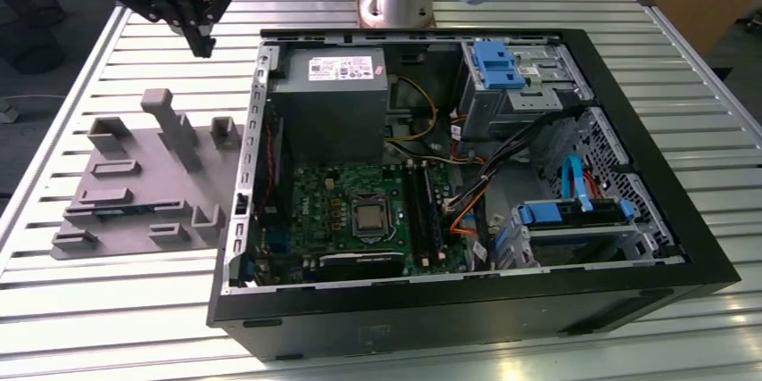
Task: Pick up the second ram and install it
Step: 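Reach for the second ram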
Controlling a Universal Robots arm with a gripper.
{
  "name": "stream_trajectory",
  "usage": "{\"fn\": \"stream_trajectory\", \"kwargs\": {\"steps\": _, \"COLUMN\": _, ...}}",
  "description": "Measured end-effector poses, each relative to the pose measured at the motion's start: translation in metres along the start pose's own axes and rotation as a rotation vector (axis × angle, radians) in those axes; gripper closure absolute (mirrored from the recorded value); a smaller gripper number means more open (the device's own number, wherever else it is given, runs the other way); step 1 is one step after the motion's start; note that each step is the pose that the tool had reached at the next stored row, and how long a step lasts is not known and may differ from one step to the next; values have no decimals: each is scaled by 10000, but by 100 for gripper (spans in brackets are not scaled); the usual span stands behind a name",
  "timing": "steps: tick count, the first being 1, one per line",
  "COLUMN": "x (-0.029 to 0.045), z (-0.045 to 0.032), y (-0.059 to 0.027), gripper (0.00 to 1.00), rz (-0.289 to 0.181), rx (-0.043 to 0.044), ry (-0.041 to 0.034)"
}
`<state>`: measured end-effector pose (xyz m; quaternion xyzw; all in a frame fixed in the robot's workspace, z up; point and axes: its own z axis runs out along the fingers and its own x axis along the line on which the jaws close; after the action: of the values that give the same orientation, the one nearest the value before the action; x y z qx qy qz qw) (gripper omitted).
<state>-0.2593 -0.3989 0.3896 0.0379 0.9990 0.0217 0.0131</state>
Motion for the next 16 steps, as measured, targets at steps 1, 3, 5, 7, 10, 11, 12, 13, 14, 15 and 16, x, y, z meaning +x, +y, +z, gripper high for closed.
{"fn": "stream_trajectory", "kwargs": {"steps": 1, "x": 2, "z": 0, "y": 0, "gripper": 89, "rz": 0, "rx": 0, "ry": 0}}
{"fn": "stream_trajectory", "kwargs": {"steps": 3, "x": 8, "z": 1, "y": -1, "gripper": 89, "rz": 0, "rx": 0, "ry": 0}}
{"fn": "stream_trajectory", "kwargs": {"steps": 5, "x": 12, "z": 2, "y": -1, "gripper": 89, "rz": 0, "rx": 0, "ry": 0}}
{"fn": "stream_trajectory", "kwargs": {"steps": 7, "x": 17, "z": 3, "y": -1, "gripper": 89, "rz": 0, "rx": 0, "ry": 0}}
{"fn": "stream_trajectory", "kwargs": {"steps": 10, "x": 25, "z": 4, "y": -2, "gripper": 89, "rz": 0, "rx": 0, "ry": 0}}
{"fn": "stream_trajectory", "kwargs": {"steps": 11, "x": 27, "z": 5, "y": -2, "gripper": 89, "rz": 0, "rx": 0, "ry": 0}}
{"fn": "stream_trajectory", "kwargs": {"steps": 12, "x": 30, "z": 5, "y": -2, "gripper": 89, "rz": 0, "rx": -1, "ry": 0}}
{"fn": "stream_trajectory", "kwargs": {"steps": 13, "x": 32, "z": 6, "y": -3, "gripper": 89, "rz": 0, "rx": 0, "ry": 0}}
{"fn": "stream_trajectory", "kwargs": {"steps": 14, "x": 35, "z": 6, "y": -3, "gripper": 89, "rz": 0, "rx": 0, "ry": 0}}
{"fn": "stream_trajectory", "kwargs": {"steps": 15, "x": 37, "z": 6, "y": -3, "gripper": 89, "rz": 0, "rx": 0, "ry": 0}}
{"fn": "stream_trajectory", "kwargs": {"steps": 16, "x": 39, "z": 7, "y": -3, "gripper": 89, "rz": 0, "rx": 0, "ry": 0}}
